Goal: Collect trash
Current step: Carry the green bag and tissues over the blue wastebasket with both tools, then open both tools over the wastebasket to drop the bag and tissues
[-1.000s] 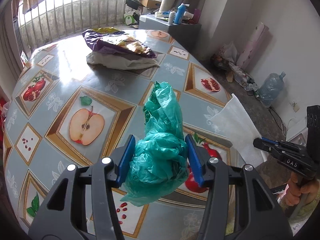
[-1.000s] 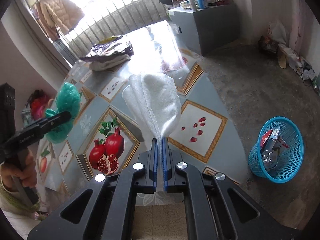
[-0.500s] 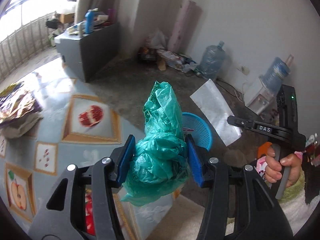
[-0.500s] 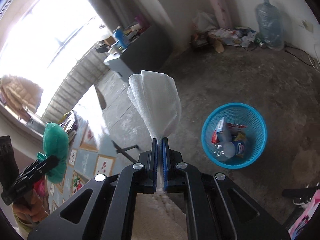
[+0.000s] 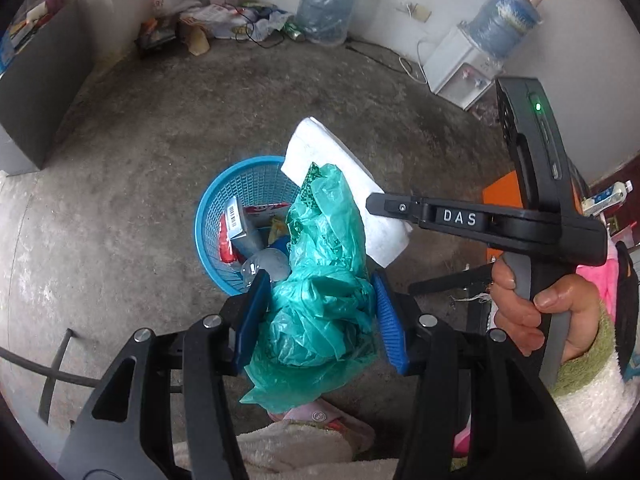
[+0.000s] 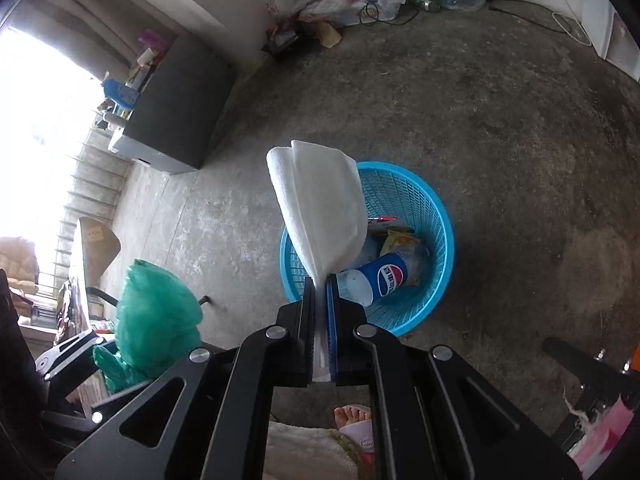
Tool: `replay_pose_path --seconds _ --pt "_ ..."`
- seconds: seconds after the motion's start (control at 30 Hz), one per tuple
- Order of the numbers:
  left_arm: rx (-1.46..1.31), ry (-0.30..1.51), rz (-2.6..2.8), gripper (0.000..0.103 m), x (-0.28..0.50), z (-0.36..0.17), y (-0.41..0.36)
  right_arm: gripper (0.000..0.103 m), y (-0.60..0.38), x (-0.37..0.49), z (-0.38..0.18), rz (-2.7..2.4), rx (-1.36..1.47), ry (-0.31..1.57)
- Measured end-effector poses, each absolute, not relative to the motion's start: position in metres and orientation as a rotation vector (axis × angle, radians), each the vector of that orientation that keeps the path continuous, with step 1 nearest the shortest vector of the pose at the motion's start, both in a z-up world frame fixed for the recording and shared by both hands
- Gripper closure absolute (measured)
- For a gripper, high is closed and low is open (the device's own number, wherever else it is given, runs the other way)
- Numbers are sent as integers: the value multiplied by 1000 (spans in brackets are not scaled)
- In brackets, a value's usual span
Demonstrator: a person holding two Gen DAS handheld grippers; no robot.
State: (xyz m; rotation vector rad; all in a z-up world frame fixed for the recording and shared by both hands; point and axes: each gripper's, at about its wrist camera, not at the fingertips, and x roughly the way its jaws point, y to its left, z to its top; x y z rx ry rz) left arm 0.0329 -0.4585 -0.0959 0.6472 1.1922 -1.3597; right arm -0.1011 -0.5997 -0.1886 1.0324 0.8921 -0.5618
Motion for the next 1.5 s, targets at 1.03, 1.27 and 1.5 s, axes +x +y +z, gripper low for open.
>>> replay_pose_path --seconds 1.03,1.27,1.5 --pt "419 959 -1229 32 63 -8 -398 50 -582 -118 -186 -610 974 826" --pt "296 866 -1094 32 85 44 -313 36 -530 -99 -123 -524 838 800" --pt "183 774 -955 32 102 80 -230 31 -480 -81 -70 -416 727 765"
